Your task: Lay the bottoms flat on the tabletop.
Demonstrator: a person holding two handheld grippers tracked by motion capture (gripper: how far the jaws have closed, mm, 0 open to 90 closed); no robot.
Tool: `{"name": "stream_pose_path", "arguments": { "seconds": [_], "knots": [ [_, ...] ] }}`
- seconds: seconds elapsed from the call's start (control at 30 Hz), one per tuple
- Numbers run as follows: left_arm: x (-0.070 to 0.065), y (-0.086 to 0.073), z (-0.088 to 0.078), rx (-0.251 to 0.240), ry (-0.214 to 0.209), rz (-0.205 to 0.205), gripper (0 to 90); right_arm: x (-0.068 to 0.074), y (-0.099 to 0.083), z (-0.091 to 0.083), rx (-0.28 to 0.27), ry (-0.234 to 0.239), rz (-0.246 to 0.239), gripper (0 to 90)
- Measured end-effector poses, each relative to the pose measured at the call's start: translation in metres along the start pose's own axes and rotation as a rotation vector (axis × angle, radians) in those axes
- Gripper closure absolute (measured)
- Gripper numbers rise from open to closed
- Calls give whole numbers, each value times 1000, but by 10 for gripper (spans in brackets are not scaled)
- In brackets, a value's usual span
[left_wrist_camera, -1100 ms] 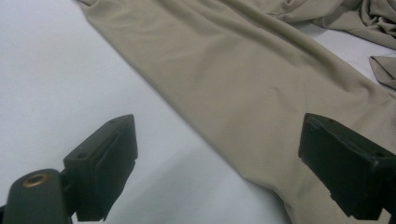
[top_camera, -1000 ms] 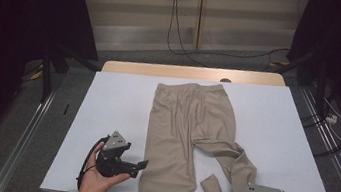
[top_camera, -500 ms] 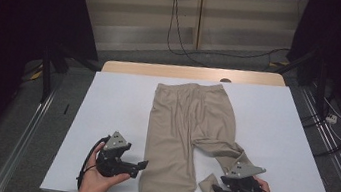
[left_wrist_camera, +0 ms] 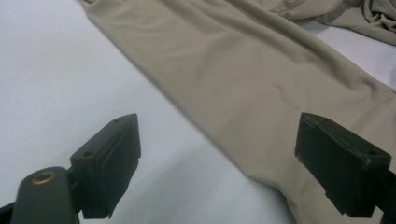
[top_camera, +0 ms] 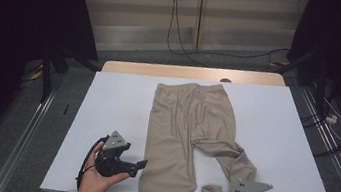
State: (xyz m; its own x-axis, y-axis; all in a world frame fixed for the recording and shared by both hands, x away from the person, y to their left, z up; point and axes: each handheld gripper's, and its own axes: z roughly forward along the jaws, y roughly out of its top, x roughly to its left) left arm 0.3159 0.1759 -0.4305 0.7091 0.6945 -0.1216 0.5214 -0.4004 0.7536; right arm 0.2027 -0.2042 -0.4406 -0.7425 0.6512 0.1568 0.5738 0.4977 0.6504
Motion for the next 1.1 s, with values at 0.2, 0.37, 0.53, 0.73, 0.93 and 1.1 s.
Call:
{"name": "stream_pose_path", "arguments": {
  "seconds": [0.2, 0.37, 0.53, 0.73, 0.93, 1.1],
  "knots": [
    [-1, 1, 1, 5, 0, 8, 146, 16, -16, -14, -15, 22, 21, 801],
    [-1, 1, 3, 11, 0, 10, 146, 9, -10, -25, -97, -49, 61, 560],
    [0, 1, 3, 12, 2, 11, 146, -16, 1, -23, -123, -171, 107, 545],
    [0, 1, 3, 12, 3, 1, 146, -55, 18, -6, -65, -278, 143, 524],
    [0, 0, 2, 14, 2, 2, 147, -51, 18, 10, -2, -328, 102, 681],
    [0, 0, 2, 7, 6, 4, 148, -45, 15, -1, -46, -285, 117, 854]
  ]
}}
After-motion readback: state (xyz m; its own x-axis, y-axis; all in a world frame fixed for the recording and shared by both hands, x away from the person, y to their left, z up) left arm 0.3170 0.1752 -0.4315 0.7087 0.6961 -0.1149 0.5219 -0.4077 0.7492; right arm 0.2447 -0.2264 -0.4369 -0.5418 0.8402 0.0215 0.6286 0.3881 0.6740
